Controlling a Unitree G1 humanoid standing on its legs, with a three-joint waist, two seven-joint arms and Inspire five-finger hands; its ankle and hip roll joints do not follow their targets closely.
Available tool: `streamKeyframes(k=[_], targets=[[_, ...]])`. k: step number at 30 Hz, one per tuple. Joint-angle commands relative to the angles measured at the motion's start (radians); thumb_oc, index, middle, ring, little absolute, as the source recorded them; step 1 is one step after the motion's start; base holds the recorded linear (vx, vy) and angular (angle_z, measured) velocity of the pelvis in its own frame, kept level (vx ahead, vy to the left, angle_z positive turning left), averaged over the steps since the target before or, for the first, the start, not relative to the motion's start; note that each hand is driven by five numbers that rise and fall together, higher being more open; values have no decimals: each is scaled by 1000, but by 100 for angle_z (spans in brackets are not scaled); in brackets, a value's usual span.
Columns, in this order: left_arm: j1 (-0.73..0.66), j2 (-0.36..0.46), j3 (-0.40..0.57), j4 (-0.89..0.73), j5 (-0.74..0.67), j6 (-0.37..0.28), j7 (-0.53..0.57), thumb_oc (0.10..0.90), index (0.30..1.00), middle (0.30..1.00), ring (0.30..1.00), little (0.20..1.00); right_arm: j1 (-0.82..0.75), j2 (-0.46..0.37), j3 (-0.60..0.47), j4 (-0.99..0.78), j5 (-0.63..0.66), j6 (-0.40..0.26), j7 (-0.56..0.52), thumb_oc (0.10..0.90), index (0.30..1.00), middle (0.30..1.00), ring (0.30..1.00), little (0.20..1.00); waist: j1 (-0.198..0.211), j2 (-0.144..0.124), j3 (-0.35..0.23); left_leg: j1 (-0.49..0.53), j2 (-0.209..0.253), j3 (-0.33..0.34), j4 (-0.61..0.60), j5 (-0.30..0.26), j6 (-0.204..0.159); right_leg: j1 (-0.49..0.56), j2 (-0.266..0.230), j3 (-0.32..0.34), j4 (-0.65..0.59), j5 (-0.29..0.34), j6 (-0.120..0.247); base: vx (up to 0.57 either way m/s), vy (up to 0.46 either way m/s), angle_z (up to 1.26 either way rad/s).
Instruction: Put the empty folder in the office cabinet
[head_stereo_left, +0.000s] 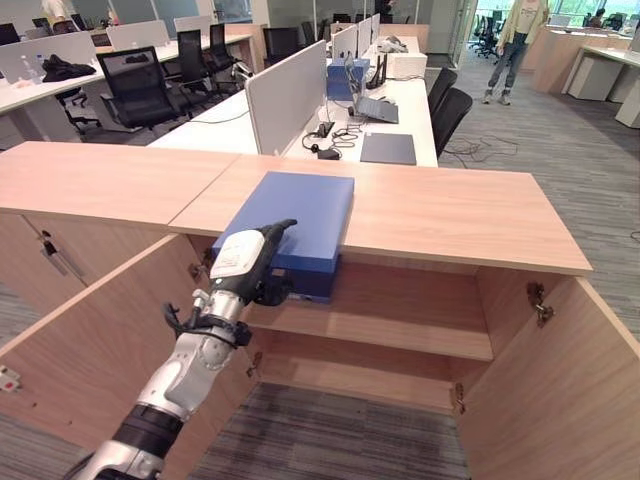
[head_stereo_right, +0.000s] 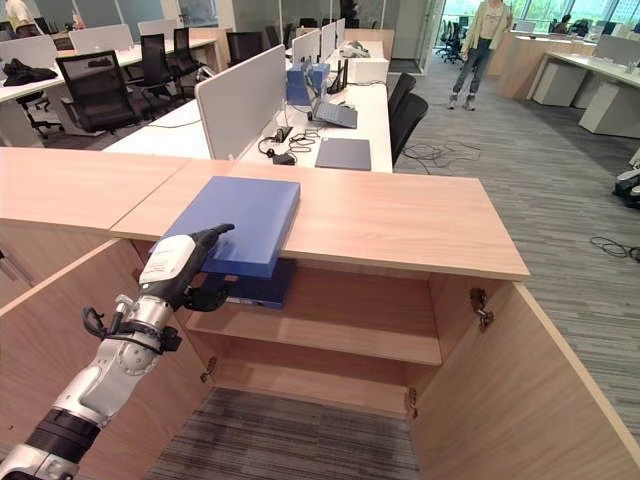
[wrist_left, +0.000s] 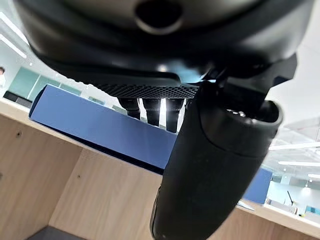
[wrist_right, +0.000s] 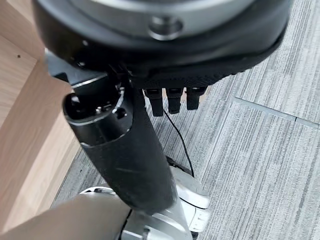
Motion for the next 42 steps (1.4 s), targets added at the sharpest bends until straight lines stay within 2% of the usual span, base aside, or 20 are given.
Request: streamKeyframes(k=[1,8,13,14,15,21,27,36,39,42], targets=[[-182,57,52,5,42,-6,81,800,900,900,900,900,-69,-5,16,29,-19,-7,-5,800,900,900,900,900,-14,-35,12,37,-23,8,0,-132,1,45,-51,18,8,-80,79,0,0,0],[-226,60,17,83,126,36,125,800,900,900,900,900,-74,-6,22,31,-19,-8,-17,800,900,900,900,900,-19,-34,13,38,-22,13,0,-133,2,42,-50,24,8,-80,80,-1,0,0],[-305,57,-48,215,290,121,175,800,900,900,900,900,-81,-7,34,38,-25,-9,-30,800,900,900,900,900,-28,-35,11,40,-22,20,0,-136,3,40,-49,31,8,-80,81,-9,-1,-8],[-324,56,-63,253,337,150,194,549,524,524,524,524,-81,-7,42,38,-31,-10,-34,800,900,900,900,900,-31,-35,10,41,-22,22,0,-137,3,39,-49,31,8,-80,81,-9,-8,-11],[-331,55,-70,268,359,159,207,400,300,300,300,300,-81,-7,43,37,-33,-11,-35,800,900,900,900,900,-31,-35,11,41,-21,22,0,-137,3,38,-49,32,8,-80,82,-12,-9,-13],[-361,43,-131,376,447,206,260,400,300,300,300,300,-86,-5,64,51,-49,-17,-50,800,900,900,900,900,-35,-37,9,40,-22,29,0,-140,5,35,-48,38,8,-79,83,-5,-2,-2],[-407,40,-230,471,489,208,262,400,300,300,300,300,-93,-11,73,62,-48,-27,-66,800,900,900,900,900,-40,-36,6,45,-23,34,0,-142,6,37,-48,40,8,-80,85,0,0,0],[-401,13,-238,507,453,210,272,400,300,300,300,300,-96,-3,75,63,-37,-31,-71,800,900,900,900,900,-40,-38,5,48,-24,35,0,-143,7,40,-48,38,8,-80,84,0,-1,-1],[-392,7,-221,482,426,201,274,400,300,300,300,300,-95,-3,71,59,-32,-31,-72,800,900,900,900,900,-39,-39,6,47,-24,33,0,-141,6,40,-49,37,8,-80,83,0,0,0],[-347,12,-161,286,367,141,250,400,300,300,300,300,-90,1,59,57,-27,-30,-74,800,900,900,900,900,-31,-40,10,46,-24,25,0,-141,7,41,-50,32,8,-80,82,0,0,0]])
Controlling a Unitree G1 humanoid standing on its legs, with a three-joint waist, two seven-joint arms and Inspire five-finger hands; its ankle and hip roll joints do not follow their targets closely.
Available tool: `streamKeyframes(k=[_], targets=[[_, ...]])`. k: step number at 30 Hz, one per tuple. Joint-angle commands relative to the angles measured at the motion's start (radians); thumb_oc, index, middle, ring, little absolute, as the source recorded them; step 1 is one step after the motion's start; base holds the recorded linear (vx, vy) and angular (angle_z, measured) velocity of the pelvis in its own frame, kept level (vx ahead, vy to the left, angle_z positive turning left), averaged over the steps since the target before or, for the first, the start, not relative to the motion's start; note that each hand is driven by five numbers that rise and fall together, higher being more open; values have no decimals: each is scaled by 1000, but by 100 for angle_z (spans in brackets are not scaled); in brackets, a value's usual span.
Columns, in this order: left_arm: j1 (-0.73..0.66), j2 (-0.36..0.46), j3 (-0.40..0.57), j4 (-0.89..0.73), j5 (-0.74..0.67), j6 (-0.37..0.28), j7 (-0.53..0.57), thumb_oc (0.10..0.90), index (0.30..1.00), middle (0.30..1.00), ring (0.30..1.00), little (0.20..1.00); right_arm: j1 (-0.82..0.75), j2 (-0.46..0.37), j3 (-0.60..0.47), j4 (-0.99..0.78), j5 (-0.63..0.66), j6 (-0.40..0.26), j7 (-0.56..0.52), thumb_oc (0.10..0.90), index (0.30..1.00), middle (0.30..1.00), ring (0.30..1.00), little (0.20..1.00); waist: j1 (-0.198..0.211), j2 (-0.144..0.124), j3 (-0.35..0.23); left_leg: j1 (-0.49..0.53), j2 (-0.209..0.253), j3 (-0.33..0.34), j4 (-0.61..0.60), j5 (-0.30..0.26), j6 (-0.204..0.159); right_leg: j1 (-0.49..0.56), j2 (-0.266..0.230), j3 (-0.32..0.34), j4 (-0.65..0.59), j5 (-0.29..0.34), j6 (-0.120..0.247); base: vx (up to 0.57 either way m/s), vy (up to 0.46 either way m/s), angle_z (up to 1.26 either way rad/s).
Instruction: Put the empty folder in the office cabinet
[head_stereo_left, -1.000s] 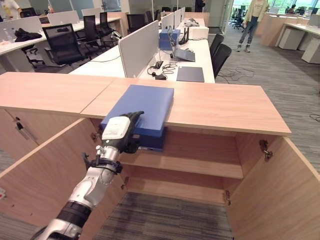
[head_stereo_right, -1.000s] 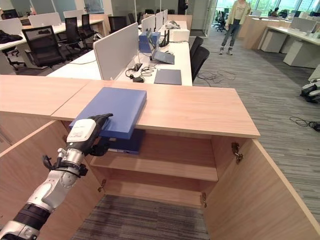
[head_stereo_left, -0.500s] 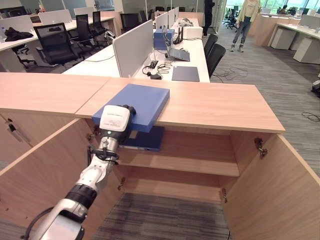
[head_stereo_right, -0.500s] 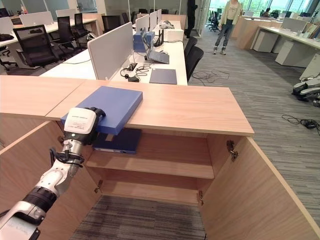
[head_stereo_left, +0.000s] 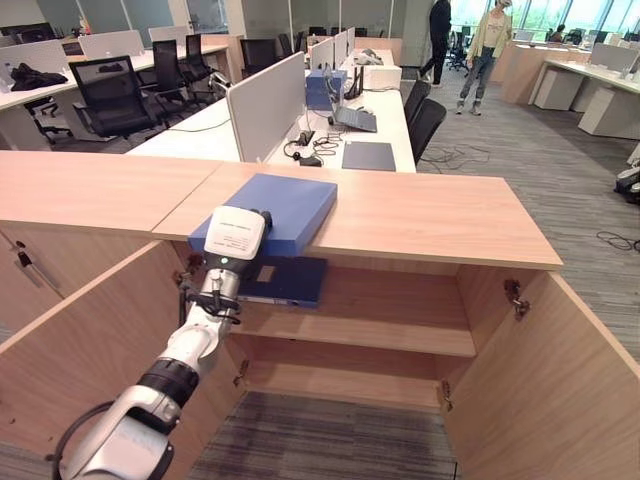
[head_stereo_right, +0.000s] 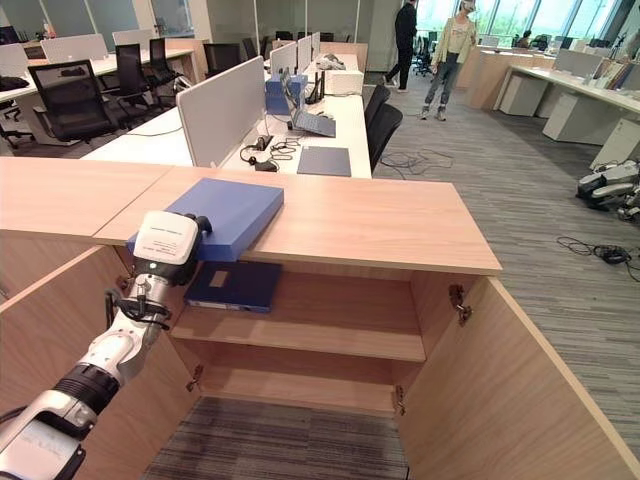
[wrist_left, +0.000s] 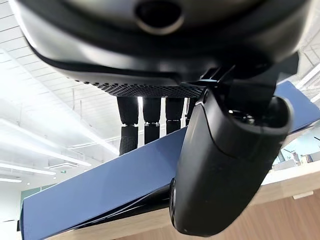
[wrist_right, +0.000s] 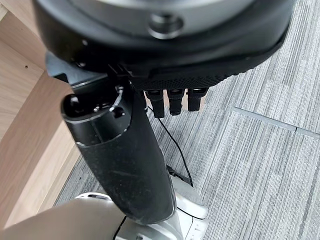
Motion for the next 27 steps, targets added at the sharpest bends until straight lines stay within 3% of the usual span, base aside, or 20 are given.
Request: streamKeyframes(k=[1,2,3,5,8,9,12,21,27], targets=[[-56,17,33,-174,-73,-115,-73,400,300,300,300,300,-81,-10,11,54,13,-16,-22,800,900,900,900,900,-7,-17,32,43,-26,-18,0,-137,4,56,-50,-6,8,-92,85,0,0,0],[-54,17,34,-176,-73,-115,-74,400,300,300,300,300,-81,-11,12,54,13,-16,-22,800,900,900,900,900,-7,-17,32,43,-26,-18,0,-138,3,57,-50,-6,8,-92,85,-33,3,2],[-25,29,37,-345,-148,-211,-141,400,300,300,300,300,-82,-11,-1,53,23,-13,-17,800,900,900,900,900,-2,-17,35,36,-28,-22,0,-127,5,52,-52,-9,8,-83,83,2,3,7],[1,35,45,-417,-205,-243,-186,400,300,300,300,300,-82,-11,-4,54,29,-10,-13,800,900,900,900,900,-2,-15,34,41,-26,-24,0,-137,4,58,-51,-10,8,-92,84,18,6,9],[175,60,163,-663,-528,-351,-327,400,300,300,300,300,-66,-6,-42,57,39,2,19,800,900,900,900,900,13,-9,42,39,-28,-24,0,-133,2,58,-55,-18,8,-87,84,-6,9,5],[189,63,175,-677,-534,-348,-336,400,300,300,300,300,-64,-7,-37,56,39,2,19,800,900,900,900,900,9,-8,42,42,-28,-23,0,-134,2,60,-55,-18,8,-87,84,-6,-2,5],[283,73,228,-790,-738,-390,-397,400,300,300,300,300,-58,-10,-50,59,38,1,41,800,900,900,900,900,15,-5,47,43,-28,-23,0,-134,0,61,-55,-21,8,-85,86,0,-1,1],[359,167,284,-924,-1131,-408,-533,400,300,300,300,300,-64,-12,-46,68,37,5,90,800,900,900,900,900,26,-1,57,37,-28,-32,0,-128,-3,61,-58,-27,8,-83,88,-2,-1,0],[393,200,291,-912,-1134,-386,-566,400,300,300,300,300,-72,-9,-41,68,36,6,98,800,900,900,900,900,31,2,56,32,-29,-36,0,-126,-3,59,-58,-32,8,-83,87,-7,-4,2]])
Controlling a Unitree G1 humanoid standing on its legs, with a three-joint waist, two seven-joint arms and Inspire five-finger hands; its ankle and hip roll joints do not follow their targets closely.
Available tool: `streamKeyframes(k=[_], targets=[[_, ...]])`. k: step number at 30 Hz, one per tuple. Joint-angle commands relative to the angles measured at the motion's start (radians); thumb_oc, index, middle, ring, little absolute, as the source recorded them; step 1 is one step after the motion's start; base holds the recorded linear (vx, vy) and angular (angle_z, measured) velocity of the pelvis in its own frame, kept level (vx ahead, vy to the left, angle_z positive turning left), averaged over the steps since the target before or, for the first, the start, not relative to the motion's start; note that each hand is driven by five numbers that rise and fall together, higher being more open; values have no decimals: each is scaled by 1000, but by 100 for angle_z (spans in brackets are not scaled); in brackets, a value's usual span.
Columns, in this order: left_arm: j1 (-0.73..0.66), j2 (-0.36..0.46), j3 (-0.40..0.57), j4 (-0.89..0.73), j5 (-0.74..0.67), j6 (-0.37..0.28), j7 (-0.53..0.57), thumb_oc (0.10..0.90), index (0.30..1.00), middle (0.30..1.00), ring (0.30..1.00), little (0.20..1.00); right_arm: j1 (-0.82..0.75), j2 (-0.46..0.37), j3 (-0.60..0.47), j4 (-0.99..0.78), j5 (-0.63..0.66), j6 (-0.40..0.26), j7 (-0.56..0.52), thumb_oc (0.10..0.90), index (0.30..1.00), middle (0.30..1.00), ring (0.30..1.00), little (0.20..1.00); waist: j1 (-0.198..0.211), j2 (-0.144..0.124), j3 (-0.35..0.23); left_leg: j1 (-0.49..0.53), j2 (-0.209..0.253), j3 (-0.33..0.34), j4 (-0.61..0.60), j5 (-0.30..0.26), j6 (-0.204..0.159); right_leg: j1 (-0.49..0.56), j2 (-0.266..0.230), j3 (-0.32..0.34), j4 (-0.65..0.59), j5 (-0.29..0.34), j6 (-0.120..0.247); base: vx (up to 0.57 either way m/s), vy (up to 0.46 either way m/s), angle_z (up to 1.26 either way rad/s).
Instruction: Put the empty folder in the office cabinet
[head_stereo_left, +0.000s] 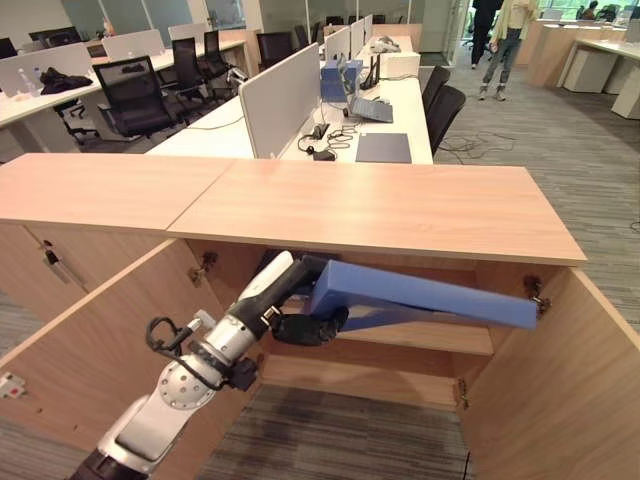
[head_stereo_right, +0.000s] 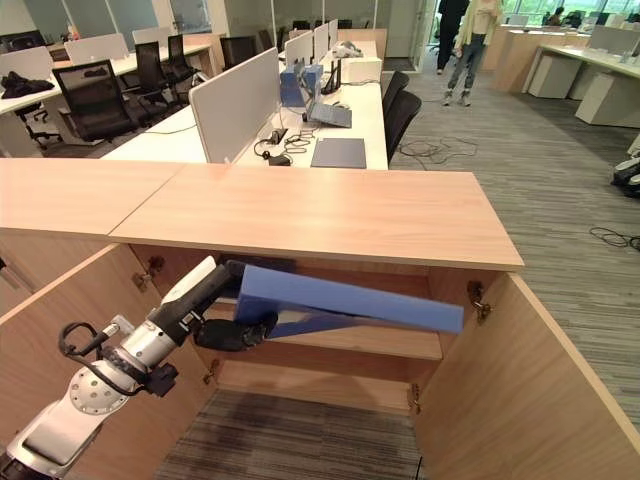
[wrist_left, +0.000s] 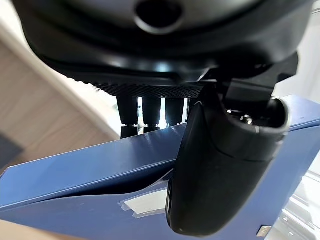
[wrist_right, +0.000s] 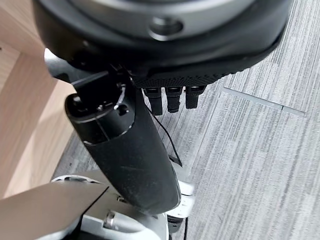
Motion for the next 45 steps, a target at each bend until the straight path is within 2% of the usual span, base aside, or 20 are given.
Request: streamKeyframes(k=[1,2,4,9,13,18,24,28,36,40,45], targets=[[-141,41,105,-78,-4,-69,33,400,300,300,300,300,-104,11,37,54,35,-8,5,800,900,900,900,900,1,-35,9,35,-26,-11,0,-123,-5,48,-54,-5,9,-78,81,-13,-8,8],[-141,41,105,-77,-4,-70,33,400,300,300,300,300,-103,12,38,53,35,-8,5,800,900,900,900,900,1,-36,9,34,-26,-12,0,-123,-5,48,-54,-5,9,-78,81,-14,-6,9],[-110,84,75,-10,93,-59,6,400,300,300,300,300,-124,4,55,-46,68,-28,3,800,900,900,900,900,3,-33,13,32,-26,-8,0,-120,-4,45,-53,-5,9,-76,81,-10,-2,4],[-50,116,53,74,201,-54,-10,400,300,300,300,300,-128,-49,73,-257,60,-48,-17,800,900,900,900,900,3,-30,16,31,-26,-4,0,-119,-1,39,-54,0,9,-73,81,-1,2,-1],[0,90,65,163,302,-42,-3,400,300,300,300,300,-95,-118,40,-554,10,-65,-53,800,900,900,900,900,-6,-26,22,31,-27,-3,0,-120,5,35,-55,6,9,-73,81,-7,13,-11],[17,29,60,251,377,-35,-6,400,300,300,300,300,-71,-171,66,-786,-78,-80,-26,800,900,900,900,900,-10,-22,28,28,-29,-1,0,-123,9,30,-58,6,9,-75,81,-4,6,-2],[23,-6,54,284,386,-32,-11,400,300,300,300,300,-72,-199,93,-898,-101,-95,-1,800,900,900,900,900,-9,-17,32,27,-30,3,0,-124,10,29,-60,4,9,-75,81,0,1,-1],[28,-12,53,272,318,-31,-41,400,300,300,300,300,-106,-235,162,-983,-121,-114,56,800,900,900,900,900,-3,-16,38,28,-30,9,0,-122,10,29,-64,1,9,-72,83,0,0,0],[-13,-22,33,297,339,-25,-50,400,300,300,300,300,-148,-240,273,-986,-96,-103,160,800,900,900,900,900,11,-19,34,26,-32,4,0,-121,7,33,-70,-9,9,-77,84,0,0,0],[-44,-35,9,299,328,-26,-48,400,300,300,300,300,-195,-216,292,-967,-81,-109,137,800,900,900,900,900,13,-16,34,24,-33,1,0,-119,7,33,-71,-13,9,-76,84,0,0,0],[-80,-6,-27,209,207,-32,-74,400,300,300,300,300,-273,-204,299,-983,-84,-105,97,800,900,900,900,900,15,-10,30,25,-33,1,0,-117,8,33,-73,-16,9,-75,84,0,0,0]])
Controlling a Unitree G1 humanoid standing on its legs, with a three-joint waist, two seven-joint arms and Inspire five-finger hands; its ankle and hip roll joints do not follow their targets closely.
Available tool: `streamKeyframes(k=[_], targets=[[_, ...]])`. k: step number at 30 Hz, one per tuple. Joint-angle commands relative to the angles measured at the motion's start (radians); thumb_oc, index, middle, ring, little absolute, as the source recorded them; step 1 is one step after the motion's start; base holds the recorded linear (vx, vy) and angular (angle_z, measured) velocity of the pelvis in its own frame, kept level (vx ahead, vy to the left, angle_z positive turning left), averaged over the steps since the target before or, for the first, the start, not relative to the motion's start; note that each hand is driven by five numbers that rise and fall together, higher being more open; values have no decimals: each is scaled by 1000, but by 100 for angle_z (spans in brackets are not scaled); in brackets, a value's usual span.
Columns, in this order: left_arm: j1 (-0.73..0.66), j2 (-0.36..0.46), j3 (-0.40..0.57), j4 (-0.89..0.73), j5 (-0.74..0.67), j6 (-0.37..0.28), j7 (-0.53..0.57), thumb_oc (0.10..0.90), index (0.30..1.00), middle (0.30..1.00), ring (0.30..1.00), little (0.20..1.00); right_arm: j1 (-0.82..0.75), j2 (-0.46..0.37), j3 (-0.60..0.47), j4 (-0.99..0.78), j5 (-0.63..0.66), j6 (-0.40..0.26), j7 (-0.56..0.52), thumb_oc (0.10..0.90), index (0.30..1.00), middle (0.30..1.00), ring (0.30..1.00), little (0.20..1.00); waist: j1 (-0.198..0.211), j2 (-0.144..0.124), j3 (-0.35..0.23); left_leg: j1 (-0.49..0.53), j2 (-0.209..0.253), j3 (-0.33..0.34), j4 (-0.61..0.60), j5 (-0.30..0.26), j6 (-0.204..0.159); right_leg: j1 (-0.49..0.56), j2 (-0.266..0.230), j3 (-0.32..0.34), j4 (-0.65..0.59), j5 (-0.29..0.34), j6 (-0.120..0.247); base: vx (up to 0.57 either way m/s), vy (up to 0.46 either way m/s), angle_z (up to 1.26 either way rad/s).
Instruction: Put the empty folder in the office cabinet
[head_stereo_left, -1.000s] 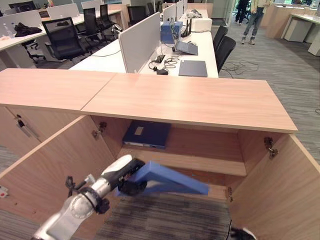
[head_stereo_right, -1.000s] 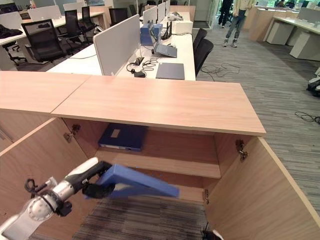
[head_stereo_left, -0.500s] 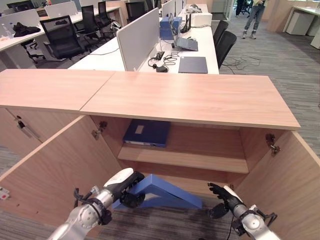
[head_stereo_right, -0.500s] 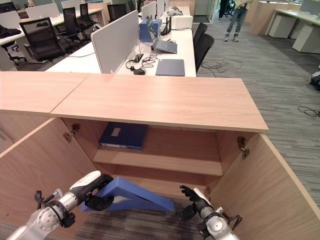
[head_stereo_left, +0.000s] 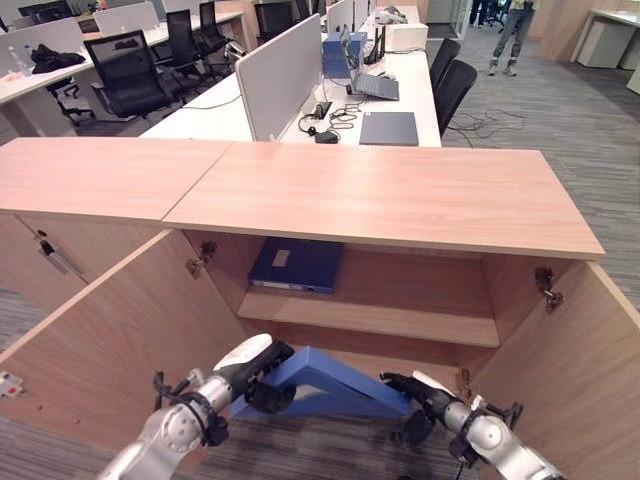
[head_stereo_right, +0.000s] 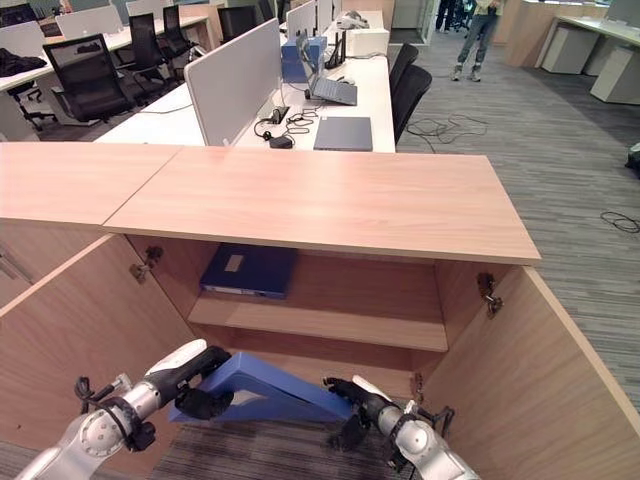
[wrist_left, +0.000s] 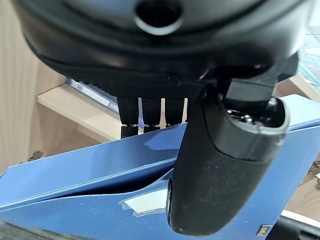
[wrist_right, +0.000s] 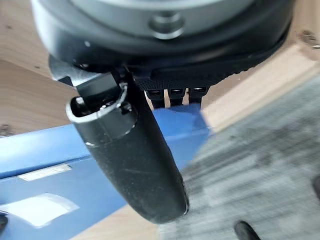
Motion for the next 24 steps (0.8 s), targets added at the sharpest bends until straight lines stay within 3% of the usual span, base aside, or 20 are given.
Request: streamKeyframes(k=[1,4,14,24], targets=[[-186,28,13,-110,-142,-71,27,400,300,300,300,300,-164,6,13,-68,34,-71,-61,800,900,900,900,900,13,-36,1,25,-26,-9,0,-120,11,42,-66,-22,9,-75,77,0,0,0],[-223,62,-43,-158,-260,-66,-10,400,300,300,300,300,-200,10,22,-98,56,-67,-76,800,900,900,900,900,13,-34,-4,26,-26,-9,0,-119,10,44,-67,-23,9,-74,77,0,0,0],[-282,62,-131,-178,-421,-51,-48,400,300,300,300,300,-235,65,102,-67,134,-64,-52,800,900,900,900,900,13,-34,-8,28,-27,-11,0,-118,8,47,-66,-24,9,-74,75,0,0,0],[-366,22,-190,-194,-578,-36,-80,400,300,300,300,300,-244,170,236,33,337,-34,70,800,900,900,900,900,22,-37,-10,24,-28,-17,0,-113,3,49,-67,-30,9,-75,74,-1,0,1]])
